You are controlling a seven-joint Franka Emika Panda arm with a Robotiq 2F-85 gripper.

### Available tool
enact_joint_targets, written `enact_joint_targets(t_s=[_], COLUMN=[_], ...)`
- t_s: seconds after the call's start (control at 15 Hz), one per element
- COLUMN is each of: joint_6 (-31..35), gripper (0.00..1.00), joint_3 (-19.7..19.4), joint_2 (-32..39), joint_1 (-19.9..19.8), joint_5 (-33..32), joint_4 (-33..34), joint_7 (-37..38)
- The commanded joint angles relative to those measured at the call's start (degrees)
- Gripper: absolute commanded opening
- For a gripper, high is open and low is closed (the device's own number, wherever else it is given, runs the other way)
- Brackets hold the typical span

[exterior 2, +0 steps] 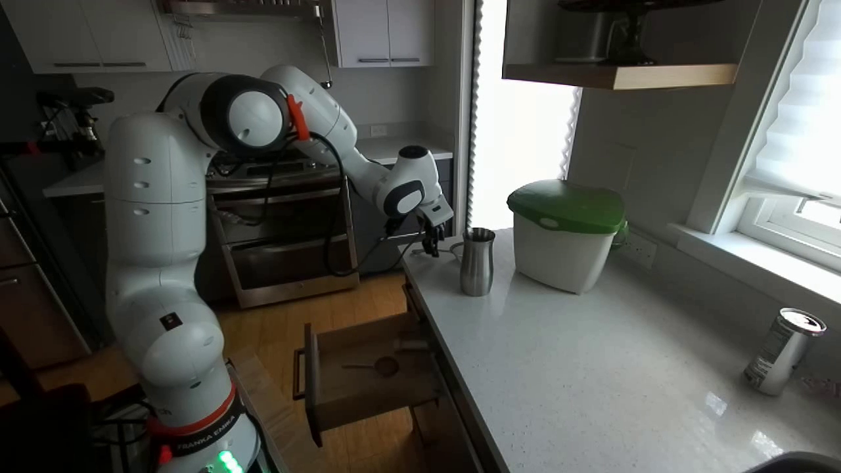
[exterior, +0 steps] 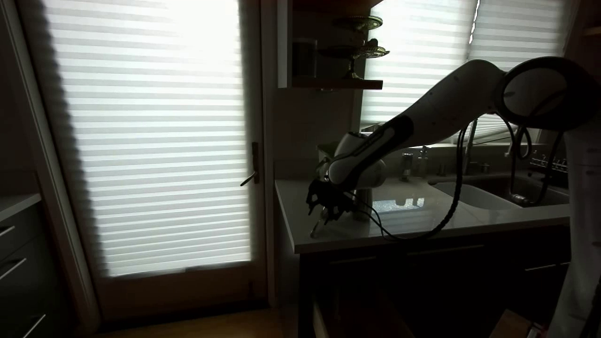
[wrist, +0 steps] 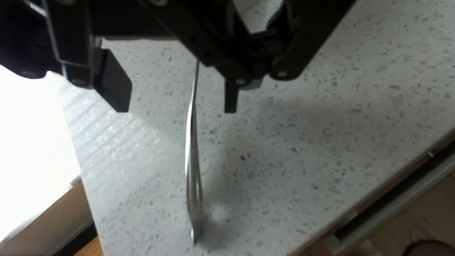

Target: Pick up the tea strainer and put it on top of the cocktail mixer

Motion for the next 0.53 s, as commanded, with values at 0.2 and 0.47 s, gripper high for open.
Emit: enact_joint_targets(t_s=[0.2,0.47], joint_6=[-0.35,-0.91], gripper=[0.32,0.33], joint_3=[-1.9,-2.29], joint_2=[2.17,2.76], joint_1=[2.24,2.65], joint_5=[-3.12,-4.33], joint_4=[2.17,2.38], joint_7=[3.21,3.49])
